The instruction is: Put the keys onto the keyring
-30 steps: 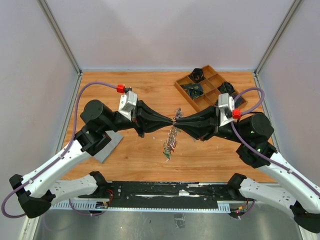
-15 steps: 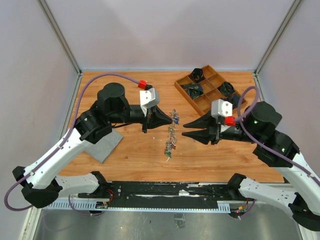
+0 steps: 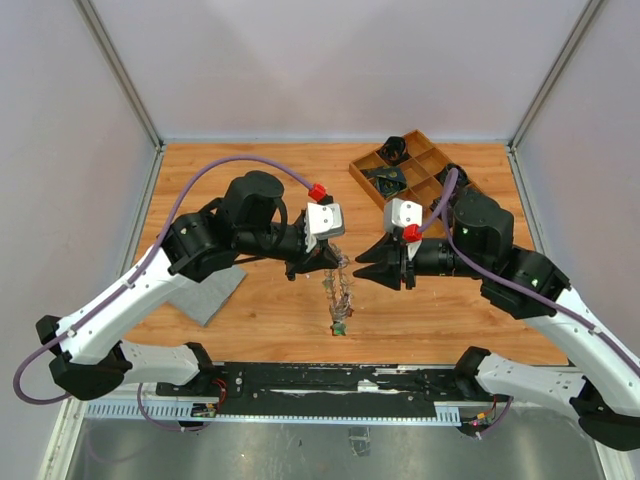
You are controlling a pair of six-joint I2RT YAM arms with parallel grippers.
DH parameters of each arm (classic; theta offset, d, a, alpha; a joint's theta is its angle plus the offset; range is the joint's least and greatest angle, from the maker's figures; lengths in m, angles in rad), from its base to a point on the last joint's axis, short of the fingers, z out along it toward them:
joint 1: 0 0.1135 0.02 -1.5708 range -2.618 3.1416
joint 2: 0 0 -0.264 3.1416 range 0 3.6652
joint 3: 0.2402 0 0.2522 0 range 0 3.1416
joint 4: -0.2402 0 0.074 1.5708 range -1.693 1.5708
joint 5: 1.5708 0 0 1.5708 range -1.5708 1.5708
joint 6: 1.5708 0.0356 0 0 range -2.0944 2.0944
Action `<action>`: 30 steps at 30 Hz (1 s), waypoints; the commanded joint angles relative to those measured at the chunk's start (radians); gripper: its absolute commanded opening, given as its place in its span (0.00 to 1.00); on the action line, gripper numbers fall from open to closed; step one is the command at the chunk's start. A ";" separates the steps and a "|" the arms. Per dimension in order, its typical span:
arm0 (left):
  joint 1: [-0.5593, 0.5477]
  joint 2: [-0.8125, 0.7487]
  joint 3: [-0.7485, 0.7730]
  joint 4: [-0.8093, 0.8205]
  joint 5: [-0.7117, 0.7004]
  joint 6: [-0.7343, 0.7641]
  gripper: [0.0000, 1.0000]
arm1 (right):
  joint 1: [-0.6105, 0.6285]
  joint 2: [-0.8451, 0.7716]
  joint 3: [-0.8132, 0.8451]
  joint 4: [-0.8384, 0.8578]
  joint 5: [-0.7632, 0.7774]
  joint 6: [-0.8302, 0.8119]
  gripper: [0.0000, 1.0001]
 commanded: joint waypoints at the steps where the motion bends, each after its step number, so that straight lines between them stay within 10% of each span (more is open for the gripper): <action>1: -0.024 0.000 0.056 -0.009 -0.006 0.038 0.01 | 0.010 0.010 -0.033 0.040 -0.010 0.001 0.29; 30: -0.056 -0.006 0.060 -0.004 -0.004 0.057 0.01 | 0.011 0.060 -0.060 0.027 -0.054 0.000 0.22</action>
